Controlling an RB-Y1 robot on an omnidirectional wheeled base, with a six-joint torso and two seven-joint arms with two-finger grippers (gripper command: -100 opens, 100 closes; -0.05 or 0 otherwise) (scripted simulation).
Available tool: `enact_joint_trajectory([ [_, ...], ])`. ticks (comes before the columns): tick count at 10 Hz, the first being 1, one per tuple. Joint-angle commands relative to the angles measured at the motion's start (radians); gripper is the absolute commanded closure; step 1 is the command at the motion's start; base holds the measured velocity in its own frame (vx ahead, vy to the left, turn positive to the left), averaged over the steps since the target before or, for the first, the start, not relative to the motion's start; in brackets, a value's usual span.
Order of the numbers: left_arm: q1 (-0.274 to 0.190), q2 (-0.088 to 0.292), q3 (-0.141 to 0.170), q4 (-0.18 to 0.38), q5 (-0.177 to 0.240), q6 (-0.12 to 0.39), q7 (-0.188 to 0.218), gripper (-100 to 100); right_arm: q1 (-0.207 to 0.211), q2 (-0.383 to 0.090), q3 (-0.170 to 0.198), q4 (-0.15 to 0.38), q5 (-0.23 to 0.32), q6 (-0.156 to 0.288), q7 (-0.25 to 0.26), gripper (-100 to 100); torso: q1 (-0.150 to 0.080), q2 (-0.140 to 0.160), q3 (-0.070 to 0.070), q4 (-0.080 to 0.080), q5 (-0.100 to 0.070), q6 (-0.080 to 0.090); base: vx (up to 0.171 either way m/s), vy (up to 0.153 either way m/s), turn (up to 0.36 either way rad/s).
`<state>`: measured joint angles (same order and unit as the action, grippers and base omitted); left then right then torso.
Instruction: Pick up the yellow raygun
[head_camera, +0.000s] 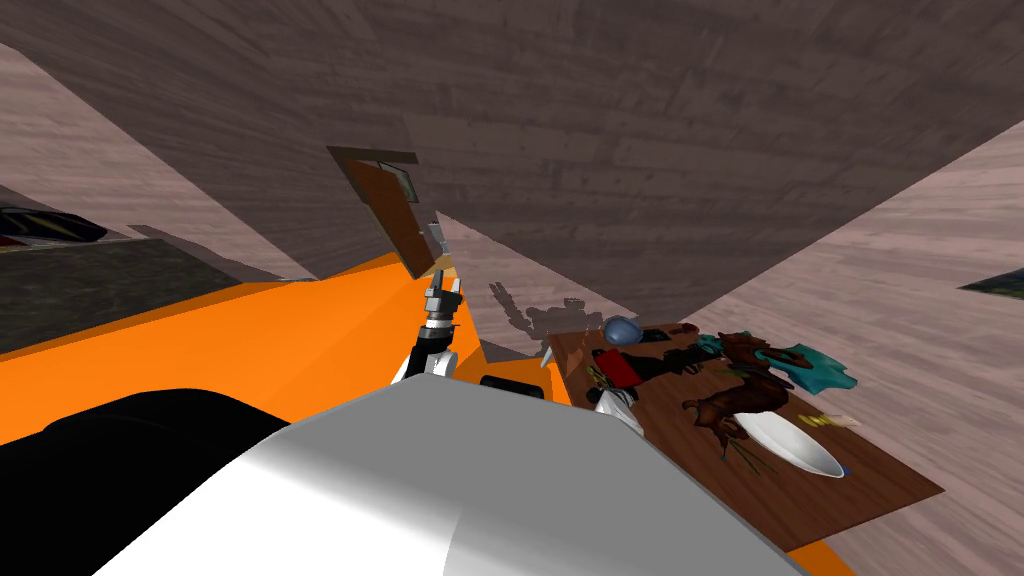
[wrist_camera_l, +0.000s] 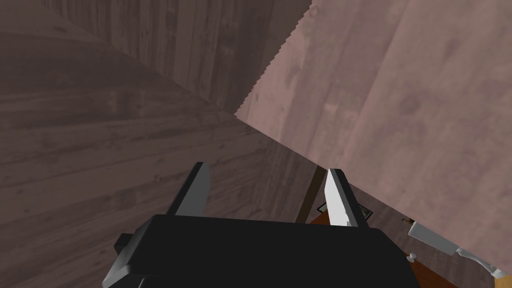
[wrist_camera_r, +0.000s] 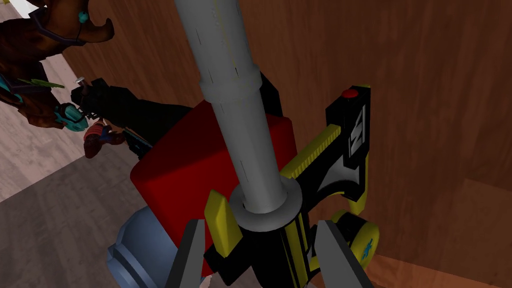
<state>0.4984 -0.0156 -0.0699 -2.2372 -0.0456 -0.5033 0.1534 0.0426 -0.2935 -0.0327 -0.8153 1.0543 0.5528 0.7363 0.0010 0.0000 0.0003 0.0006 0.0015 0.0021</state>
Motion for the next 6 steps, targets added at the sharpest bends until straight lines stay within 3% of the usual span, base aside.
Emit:
enact_joint_trajectory([
  [1,0.000,0.000,0.000,0.000,0.000,0.000,0.000,0,0.000,0.000,0.000,0.000,0.000,0.000,0.000,0,0.000,0.000,0.000,0.000,0.000,0.000,0.000,0.000,0.000],
  [2,0.000,0.000,0.000,0.000,0.000,0.000,0.000,0,-0.016,-0.019,-0.006,0.010,-0.030,-0.010,0.025,100,0.000,0.000,0.000,0.000,0.000,0.000,-0.054,0.065,-0.016],
  [4,0.000,0.000,0.000,0.000,0.000,0.000,0.000,0,-0.032,-0.040,-0.012,0.017,-0.071,-0.022,0.061,100,0.008,0.005,0.003,0.001,0.002,0.000,-0.065,0.119,-0.022],
  [5,0.000,0.000,0.000,0.000,0.000,0.000,0.000,0,-0.026,-0.033,-0.010,0.012,-0.061,-0.016,0.052,100,0.009,0.005,0.003,0.001,0.002,0.000,-0.019,0.047,-0.011],
  [6,0.000,0.000,0.000,0.000,0.000,0.000,0.000,0,-0.026,-0.034,-0.011,0.012,-0.064,-0.018,0.056,0,0.006,0.003,0.002,0.001,0.002,0.000,-0.005,0.010,-0.001],
])
